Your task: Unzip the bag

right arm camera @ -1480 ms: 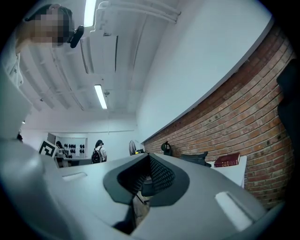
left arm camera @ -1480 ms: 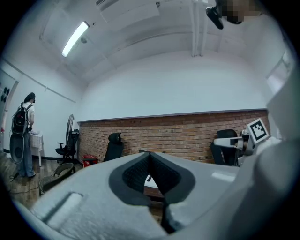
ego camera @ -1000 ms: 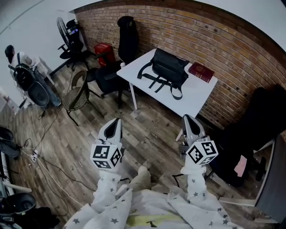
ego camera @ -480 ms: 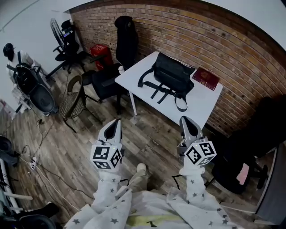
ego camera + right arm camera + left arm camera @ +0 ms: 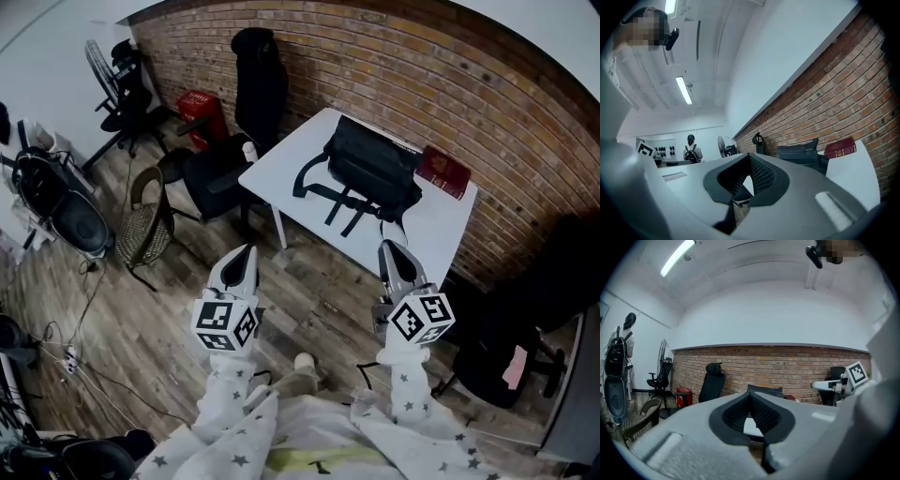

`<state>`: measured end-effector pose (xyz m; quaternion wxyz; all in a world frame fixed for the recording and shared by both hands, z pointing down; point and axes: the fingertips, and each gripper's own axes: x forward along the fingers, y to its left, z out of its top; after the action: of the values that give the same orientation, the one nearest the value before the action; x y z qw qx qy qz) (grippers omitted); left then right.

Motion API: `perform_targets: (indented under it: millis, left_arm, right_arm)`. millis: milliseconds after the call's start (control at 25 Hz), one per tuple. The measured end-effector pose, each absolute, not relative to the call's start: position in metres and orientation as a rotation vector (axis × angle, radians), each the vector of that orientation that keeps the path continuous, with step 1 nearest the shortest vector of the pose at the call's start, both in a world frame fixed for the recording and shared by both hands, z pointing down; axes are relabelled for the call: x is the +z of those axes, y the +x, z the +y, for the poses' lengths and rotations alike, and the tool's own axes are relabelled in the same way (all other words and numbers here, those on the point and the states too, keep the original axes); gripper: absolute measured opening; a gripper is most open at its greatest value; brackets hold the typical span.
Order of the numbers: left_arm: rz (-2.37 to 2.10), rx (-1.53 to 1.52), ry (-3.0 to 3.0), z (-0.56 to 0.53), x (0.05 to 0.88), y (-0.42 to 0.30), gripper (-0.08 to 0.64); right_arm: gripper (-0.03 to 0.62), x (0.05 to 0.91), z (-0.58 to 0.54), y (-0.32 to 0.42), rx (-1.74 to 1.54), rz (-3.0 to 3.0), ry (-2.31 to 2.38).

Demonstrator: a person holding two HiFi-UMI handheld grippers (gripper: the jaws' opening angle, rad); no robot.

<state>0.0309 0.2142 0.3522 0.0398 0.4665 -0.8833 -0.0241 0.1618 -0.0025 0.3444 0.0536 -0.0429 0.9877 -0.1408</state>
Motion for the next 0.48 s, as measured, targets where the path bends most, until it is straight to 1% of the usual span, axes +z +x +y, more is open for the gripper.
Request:
perform_targets:
  millis: [480]
  left_arm:
    - [-2.653, -0.09, 1.456, 0.198, 0.367, -0.022, -0.002]
  right_arm:
    - [-0.002, 0.36, -0.014, 0.117, -0.457, 3.022, -0.196]
